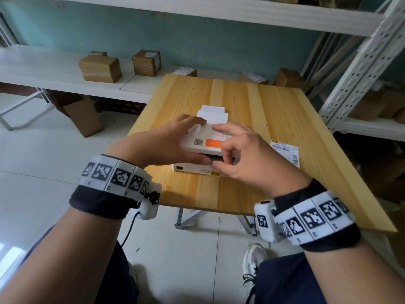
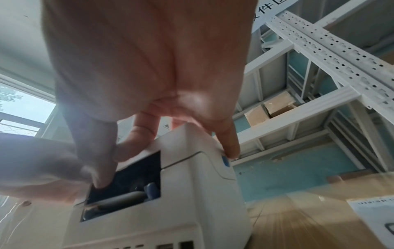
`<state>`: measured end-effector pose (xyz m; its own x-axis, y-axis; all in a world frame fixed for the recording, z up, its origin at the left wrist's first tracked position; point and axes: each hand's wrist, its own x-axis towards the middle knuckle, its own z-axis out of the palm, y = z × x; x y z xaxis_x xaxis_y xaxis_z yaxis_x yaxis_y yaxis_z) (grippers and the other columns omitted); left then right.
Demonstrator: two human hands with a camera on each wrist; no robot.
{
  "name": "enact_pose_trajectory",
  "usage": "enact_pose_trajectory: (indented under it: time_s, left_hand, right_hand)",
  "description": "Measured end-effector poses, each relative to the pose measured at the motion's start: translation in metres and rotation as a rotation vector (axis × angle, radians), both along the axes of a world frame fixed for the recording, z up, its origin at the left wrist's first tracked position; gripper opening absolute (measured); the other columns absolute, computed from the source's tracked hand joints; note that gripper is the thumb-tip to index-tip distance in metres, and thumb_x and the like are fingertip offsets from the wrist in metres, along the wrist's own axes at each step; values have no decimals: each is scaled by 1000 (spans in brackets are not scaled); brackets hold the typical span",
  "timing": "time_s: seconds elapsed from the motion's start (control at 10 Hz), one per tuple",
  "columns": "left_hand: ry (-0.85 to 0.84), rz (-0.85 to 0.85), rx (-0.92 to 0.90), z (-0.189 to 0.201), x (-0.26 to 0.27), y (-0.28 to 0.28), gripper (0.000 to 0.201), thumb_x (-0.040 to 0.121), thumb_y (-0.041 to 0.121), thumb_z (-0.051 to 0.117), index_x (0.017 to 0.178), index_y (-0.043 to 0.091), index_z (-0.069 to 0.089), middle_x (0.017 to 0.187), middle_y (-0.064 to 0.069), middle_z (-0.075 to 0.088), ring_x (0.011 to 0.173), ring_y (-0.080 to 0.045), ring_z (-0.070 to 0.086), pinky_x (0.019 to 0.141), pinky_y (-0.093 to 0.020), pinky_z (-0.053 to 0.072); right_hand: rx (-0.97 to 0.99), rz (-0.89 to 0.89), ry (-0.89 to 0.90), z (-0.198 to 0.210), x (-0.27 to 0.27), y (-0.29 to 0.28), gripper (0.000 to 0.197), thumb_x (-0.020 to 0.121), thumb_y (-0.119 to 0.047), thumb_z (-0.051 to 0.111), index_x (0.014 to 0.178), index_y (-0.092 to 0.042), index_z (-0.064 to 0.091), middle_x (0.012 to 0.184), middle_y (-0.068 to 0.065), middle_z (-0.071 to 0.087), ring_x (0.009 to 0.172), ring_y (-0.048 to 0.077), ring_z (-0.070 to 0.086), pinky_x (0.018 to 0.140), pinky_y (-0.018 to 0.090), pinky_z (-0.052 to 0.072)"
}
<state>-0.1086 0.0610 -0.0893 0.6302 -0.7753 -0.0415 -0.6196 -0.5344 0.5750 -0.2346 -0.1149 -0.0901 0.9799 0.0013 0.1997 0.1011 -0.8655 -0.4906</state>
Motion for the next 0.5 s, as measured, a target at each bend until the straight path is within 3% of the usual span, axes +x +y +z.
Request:
enact_pose_trajectory:
  time_s: [0.2,0.3,0.4,0.5]
  left_hand:
    - [-114,44,-33,-6,-17,-5,87,83,61,63,155,26,28,150,5,35,125,-19,48,102,-31,45]
    - [-142,29,157,6,-16,-3,78,93,64,43,158,29,18,160,3,25,144,-26,30,116,-46,34]
    - [116,40,79,24,-21,1,57,105,48,32,158,29,23,164,1,22,148,-27,28,118,-45,29]
    - [119,118,96,38,-29,11,56,105,47,33,156,24,30,162,-5,32,147,-29,33,117,-46,27]
  right_hand:
    - [107,-23,31,3,-1,-8,35,79,-7,69,51,-8,48,148,-10,48,145,10,28,105,22,26]
    - [106,-5,154,11,-3,-8,30,84,-14,69,59,-2,57,151,-14,44,146,8,25,104,22,23]
    - [218,-165,62,29,-13,-6,30,92,-43,58,86,-15,66,135,-8,57,124,13,49,92,31,39]
    - [246,-344,-3,48,-24,-5,40,97,-53,41,123,-26,54,131,-4,56,119,19,54,83,34,44]
